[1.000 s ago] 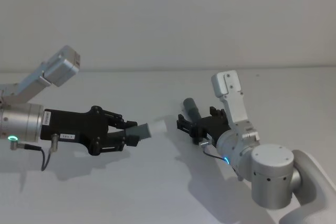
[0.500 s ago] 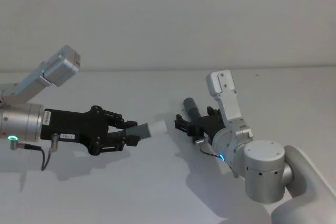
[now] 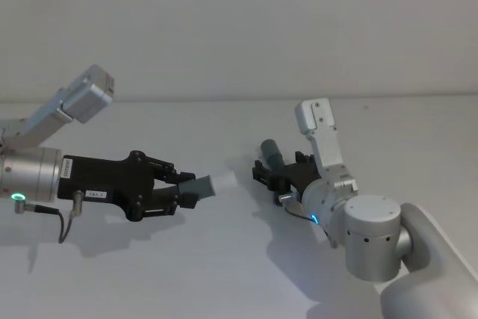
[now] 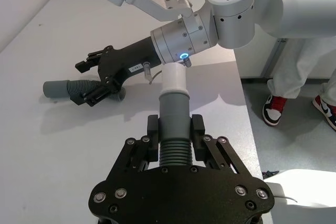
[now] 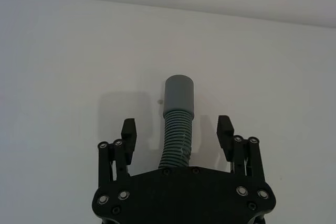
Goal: Use both hands to pick up one end of the pipe from the table, align the ends, and insert them.
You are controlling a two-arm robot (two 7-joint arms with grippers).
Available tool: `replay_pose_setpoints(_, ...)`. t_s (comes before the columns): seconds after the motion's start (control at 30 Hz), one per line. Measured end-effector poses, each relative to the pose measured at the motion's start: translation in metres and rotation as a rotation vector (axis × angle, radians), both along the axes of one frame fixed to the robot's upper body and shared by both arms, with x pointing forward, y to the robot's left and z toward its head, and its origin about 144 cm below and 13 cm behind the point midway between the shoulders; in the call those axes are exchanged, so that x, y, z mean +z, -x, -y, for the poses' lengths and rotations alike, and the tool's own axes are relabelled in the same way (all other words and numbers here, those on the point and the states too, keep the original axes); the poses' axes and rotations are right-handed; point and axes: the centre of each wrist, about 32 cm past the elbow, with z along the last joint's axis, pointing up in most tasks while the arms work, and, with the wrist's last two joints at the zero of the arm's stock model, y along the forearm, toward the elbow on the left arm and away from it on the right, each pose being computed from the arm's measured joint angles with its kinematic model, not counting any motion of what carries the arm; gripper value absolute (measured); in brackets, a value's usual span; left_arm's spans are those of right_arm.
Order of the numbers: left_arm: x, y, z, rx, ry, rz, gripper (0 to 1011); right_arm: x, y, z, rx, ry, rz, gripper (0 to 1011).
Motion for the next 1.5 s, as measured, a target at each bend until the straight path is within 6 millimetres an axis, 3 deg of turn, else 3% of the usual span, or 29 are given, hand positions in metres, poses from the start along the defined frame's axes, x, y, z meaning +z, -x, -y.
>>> replay_pose_setpoints(0.1,0.000,0.000,0.000,0.000,0.000,0.000,327,-0.001,-0.002,0.000,-0.005,-0.003,-0.004,912)
replay_pose_setpoints(0.4,0.000,0.000,0.000,0.000,0.000,0.000,327,-0.003,-0.004,0.002,-0.018,-0.010,-0.017,605)
replay_pose_setpoints(0.5,0.000,0.000,0.000,0.000,0.000,0.000,327,-0.004,-0.004,0.002,-0.021,-0.011,-0.020,544)
replay_pose_setpoints(0.6,0.000,0.000,0.000,0.000,0.000,0.000,327,-0.005,-0.005,0.003,-0.023,-0.014,-0.026,400)
replay_pose_setpoints(0.73,0.000,0.000,0.000,0.000,0.000,0.000,327,-0.006,-0.005,0.004,-0.020,-0.017,-0.028,288)
replay_pose_setpoints(0.9,0.000,0.000,0.000,0.000,0.000,0.000,327,-0.006,-0.004,0.005,-0.017,-0.021,-0.031,235)
replay_pose_setpoints(1.5,0.000,0.000,0.000,0.000,0.000,0.000,327,-0.005,0.001,0.017,0.038,-0.040,0.043,227)
